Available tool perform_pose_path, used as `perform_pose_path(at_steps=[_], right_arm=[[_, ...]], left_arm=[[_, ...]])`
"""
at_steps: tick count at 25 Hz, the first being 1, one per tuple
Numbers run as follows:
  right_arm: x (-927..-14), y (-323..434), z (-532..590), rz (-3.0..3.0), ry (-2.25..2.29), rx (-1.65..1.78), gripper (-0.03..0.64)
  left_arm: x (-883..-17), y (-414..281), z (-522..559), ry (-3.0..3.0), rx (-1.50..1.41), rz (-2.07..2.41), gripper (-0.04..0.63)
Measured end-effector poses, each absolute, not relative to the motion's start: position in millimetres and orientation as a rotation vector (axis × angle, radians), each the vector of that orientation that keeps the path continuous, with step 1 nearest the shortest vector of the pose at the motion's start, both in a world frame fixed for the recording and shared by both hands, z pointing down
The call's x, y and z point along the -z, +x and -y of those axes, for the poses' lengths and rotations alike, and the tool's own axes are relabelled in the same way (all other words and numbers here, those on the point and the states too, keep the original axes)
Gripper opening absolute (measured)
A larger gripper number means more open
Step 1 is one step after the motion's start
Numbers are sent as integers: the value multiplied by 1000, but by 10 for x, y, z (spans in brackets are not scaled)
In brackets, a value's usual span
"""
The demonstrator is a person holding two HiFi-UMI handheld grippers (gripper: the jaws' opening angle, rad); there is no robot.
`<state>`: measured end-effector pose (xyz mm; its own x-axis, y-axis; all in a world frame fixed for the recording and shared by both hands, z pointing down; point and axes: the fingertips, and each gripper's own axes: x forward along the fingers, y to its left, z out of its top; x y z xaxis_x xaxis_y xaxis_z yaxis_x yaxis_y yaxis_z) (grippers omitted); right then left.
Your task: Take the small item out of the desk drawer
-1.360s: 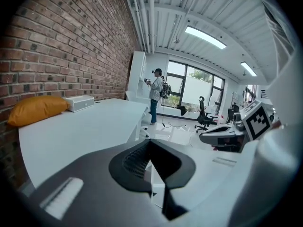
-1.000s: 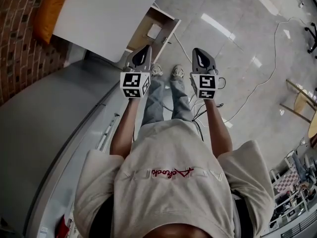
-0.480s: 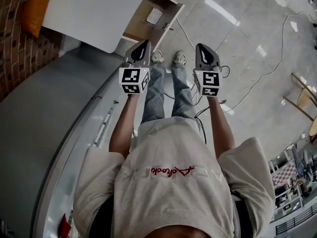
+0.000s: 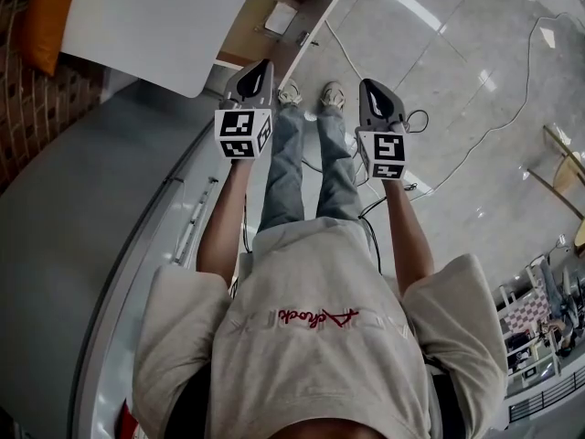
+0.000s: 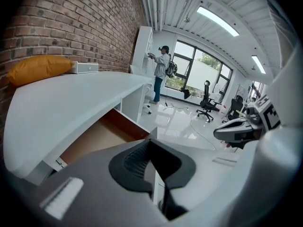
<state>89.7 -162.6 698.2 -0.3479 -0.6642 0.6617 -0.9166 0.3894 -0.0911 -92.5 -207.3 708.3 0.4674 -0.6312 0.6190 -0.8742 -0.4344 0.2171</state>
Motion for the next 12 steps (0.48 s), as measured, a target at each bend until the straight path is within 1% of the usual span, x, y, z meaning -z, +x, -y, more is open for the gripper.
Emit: perform_pose_path(at_steps=[12], right_arm=[[-7145, 873, 1619, 2115, 1316, -638, 12]], left_arm=[[-7550, -887, 2437, 2170, -668, 1234, 9]])
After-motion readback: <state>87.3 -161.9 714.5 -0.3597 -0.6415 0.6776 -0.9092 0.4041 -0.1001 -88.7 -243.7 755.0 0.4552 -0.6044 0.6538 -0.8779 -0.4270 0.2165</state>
